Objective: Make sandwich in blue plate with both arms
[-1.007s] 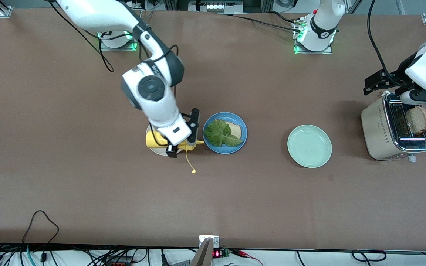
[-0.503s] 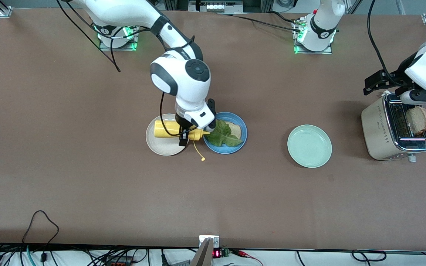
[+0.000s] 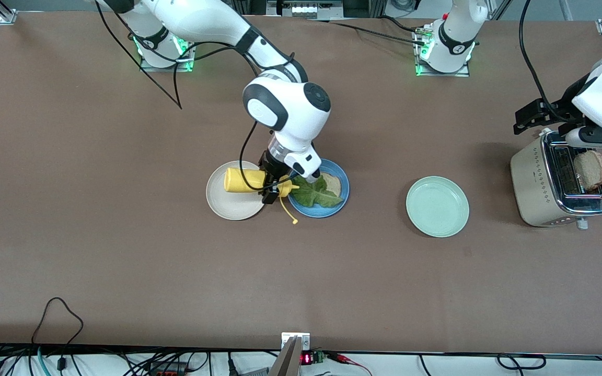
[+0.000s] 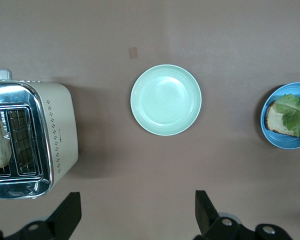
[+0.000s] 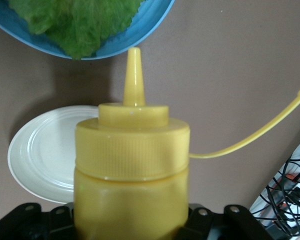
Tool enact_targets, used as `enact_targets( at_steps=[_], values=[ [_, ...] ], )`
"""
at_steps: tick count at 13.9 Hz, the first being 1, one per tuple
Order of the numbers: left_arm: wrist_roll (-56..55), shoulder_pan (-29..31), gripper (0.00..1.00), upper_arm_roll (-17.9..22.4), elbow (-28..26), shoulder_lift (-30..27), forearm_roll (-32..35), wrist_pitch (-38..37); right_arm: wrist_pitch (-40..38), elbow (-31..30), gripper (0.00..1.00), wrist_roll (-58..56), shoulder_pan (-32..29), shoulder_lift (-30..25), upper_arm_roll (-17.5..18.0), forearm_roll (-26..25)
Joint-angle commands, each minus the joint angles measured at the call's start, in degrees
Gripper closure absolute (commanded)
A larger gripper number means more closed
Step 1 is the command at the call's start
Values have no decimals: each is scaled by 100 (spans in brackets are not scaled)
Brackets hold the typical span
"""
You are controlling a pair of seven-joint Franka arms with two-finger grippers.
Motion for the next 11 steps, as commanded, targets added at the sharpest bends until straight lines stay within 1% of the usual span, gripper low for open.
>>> enact_targets(
  at_steps=[1, 9, 11],
  values=[
    [106, -3, 0, 11, -18, -73, 62, -66, -205, 259, 66, 25, 221, 152, -157, -112],
    [114, 6, 0, 11, -18, -73, 62, -74, -205, 320, 66, -18, 213, 143, -175, -103],
    [106, 6, 0, 11, -18, -73, 62, -74, -231, 338, 66, -315, 29, 73, -219, 71]
  ],
)
